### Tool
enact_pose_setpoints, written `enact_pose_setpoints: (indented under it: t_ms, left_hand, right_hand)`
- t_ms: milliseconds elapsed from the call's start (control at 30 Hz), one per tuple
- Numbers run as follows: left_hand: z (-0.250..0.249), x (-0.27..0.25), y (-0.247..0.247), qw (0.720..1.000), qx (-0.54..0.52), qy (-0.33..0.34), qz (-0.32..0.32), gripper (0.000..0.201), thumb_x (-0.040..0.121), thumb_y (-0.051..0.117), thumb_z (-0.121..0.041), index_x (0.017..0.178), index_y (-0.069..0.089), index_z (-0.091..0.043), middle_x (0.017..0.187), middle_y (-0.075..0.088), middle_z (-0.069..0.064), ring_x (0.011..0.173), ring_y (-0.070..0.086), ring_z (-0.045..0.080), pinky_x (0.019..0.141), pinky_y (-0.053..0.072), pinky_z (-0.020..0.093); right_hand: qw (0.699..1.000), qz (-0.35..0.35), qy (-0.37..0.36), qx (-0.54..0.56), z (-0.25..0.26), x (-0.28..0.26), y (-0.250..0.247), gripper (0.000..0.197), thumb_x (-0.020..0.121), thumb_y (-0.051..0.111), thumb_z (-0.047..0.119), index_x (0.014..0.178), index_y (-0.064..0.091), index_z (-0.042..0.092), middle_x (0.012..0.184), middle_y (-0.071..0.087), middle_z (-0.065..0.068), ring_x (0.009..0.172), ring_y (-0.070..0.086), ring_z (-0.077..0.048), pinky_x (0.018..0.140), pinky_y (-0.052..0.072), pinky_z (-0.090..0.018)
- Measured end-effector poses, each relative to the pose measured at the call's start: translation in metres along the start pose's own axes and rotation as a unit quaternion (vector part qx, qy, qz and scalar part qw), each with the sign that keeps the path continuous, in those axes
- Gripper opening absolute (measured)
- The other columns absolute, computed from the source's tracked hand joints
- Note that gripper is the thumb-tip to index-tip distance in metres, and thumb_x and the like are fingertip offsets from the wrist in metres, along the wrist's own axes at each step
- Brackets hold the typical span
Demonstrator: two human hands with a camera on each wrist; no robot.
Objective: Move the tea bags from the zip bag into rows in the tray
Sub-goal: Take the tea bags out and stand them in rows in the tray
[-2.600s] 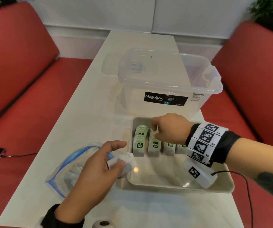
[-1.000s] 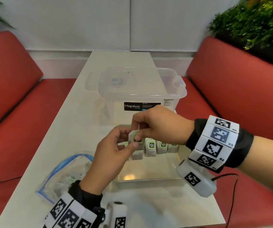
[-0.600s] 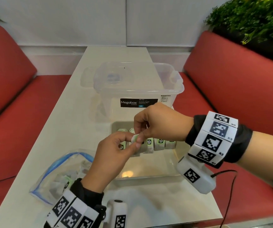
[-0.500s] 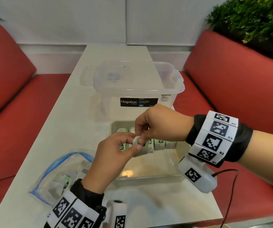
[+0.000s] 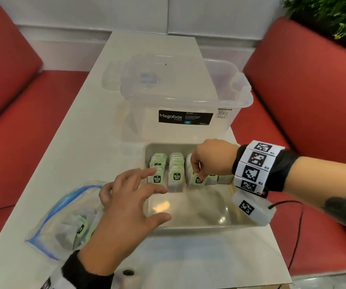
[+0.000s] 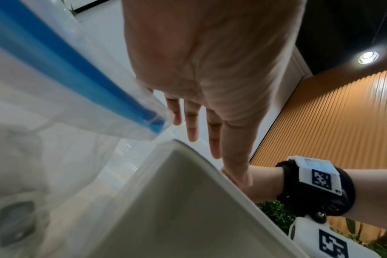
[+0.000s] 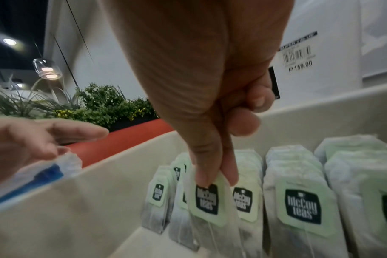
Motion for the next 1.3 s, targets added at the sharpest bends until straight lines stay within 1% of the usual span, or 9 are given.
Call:
enact_pose_setpoints:
  t_ms: [200,367,567,667,800,867,1067,1200,1300]
  left_hand:
    - [0.004,-0.003,0.006,0.998,0.042,0.01,0.037,0.055,0.05,0.047,-0.078,0.097,0.052,-0.051,0.131,0.035,-0.031,0.133,0.019,0.003,0.1,0.005,0.035]
    - [0.005,-0.003,0.01,0.996,0.073,0.027,0.053,0.047,0.049,0.042,-0.084,0.073,0.059,-0.048,0.128,0.044,-0.029,0.135,0.019,0.009,0.104,-0.004,0.038]
    - [-0.001,-0.002,0.013,0.991,0.096,0.079,0.039,0.04,0.052,0.041,-0.08,0.056,0.061,-0.046,0.119,0.056,-0.027,0.13,0.028,0.013,0.103,0.006,0.042]
    - [-0.001,-0.002,0.014,0.992,0.089,0.078,0.034,0.038,0.052,0.041,-0.079,0.055,0.061,-0.047,0.117,0.055,-0.03,0.13,0.028,0.011,0.102,0.007,0.042]
    - [0.002,-0.002,0.016,0.993,0.083,0.076,0.037,0.038,0.052,0.042,-0.079,0.058,0.061,-0.047,0.117,0.054,-0.032,0.131,0.026,0.009,0.103,0.006,0.042]
    - [0.002,-0.002,0.017,0.992,0.088,0.078,0.04,0.038,0.053,0.041,-0.08,0.058,0.062,-0.048,0.118,0.053,-0.032,0.131,0.026,0.008,0.103,0.006,0.043]
    - [0.003,-0.003,0.016,0.993,0.08,0.086,0.034,0.038,0.054,0.042,-0.078,0.058,0.062,-0.046,0.119,0.054,-0.03,0.132,0.027,0.01,0.103,0.007,0.043]
    - [0.003,-0.003,0.016,0.992,0.079,0.089,0.032,0.037,0.054,0.043,-0.077,0.057,0.062,-0.045,0.119,0.054,-0.029,0.131,0.029,0.011,0.102,0.007,0.044]
    - [0.002,-0.003,0.017,0.992,0.078,0.088,0.035,0.038,0.054,0.043,-0.077,0.056,0.062,-0.045,0.119,0.055,-0.029,0.131,0.029,0.011,0.102,0.008,0.044]
  right_hand:
    - [0.999,0.026,0.01,-0.02,-0.002,0.019,0.011,0.009,0.078,0.072,0.025,0.087,0.068,0.022,0.083,0.066,0.005,0.073,0.054,-0.014,0.056,0.036,-0.022]
    - [0.999,0.011,0.016,-0.033,-0.002,0.024,0.01,0.013,0.079,0.071,0.026,0.09,0.068,0.021,0.089,0.067,0.002,0.075,0.055,-0.016,0.053,0.035,-0.022]
    - [0.998,-0.042,0.014,-0.035,-0.007,0.013,-0.004,0.018,0.078,0.069,0.034,0.09,0.061,0.023,0.08,0.057,0.006,0.076,0.052,-0.017,0.049,0.028,-0.021]
    - [0.999,0.026,-0.026,-0.032,-0.003,0.001,0.002,0.013,0.083,0.065,0.029,0.095,0.068,0.027,0.08,0.059,0.011,0.076,0.053,-0.011,0.053,0.033,-0.017]
    - [0.982,0.165,-0.075,-0.058,0.008,-0.01,0.028,0.036,0.091,0.055,0.018,0.124,0.06,0.029,0.106,0.067,0.006,0.097,0.061,-0.015,0.077,0.045,-0.02]
    - [0.972,0.201,-0.093,-0.083,0.011,-0.009,0.037,0.043,0.094,0.049,0.014,0.134,0.051,0.027,0.119,0.063,0.005,0.105,0.058,-0.016,0.067,0.038,-0.007]
    - [0.963,0.235,-0.098,-0.083,0.012,0.003,0.048,0.048,0.096,0.044,0.007,0.142,0.041,0.022,0.132,0.055,0.002,0.063,0.042,-0.003,0.044,0.029,0.007]
    - [0.965,0.211,-0.1,-0.117,0.012,0.009,0.049,0.046,0.096,0.043,0.01,0.14,0.043,0.022,0.132,0.055,0.003,0.109,0.055,-0.016,0.062,0.03,-0.007]
    - [0.96,0.212,-0.093,-0.159,0.012,0.013,0.053,0.04,0.096,0.045,0.012,0.135,0.049,0.019,0.129,0.058,0.0,0.11,0.057,-0.02,0.074,0.034,-0.019]
Point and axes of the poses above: each hand's wrist, its own x-axis towards the middle knuckle, its own y-axis out of the palm, z = x × y, the point moved 6 cm from there along x, towards the middle knuckle
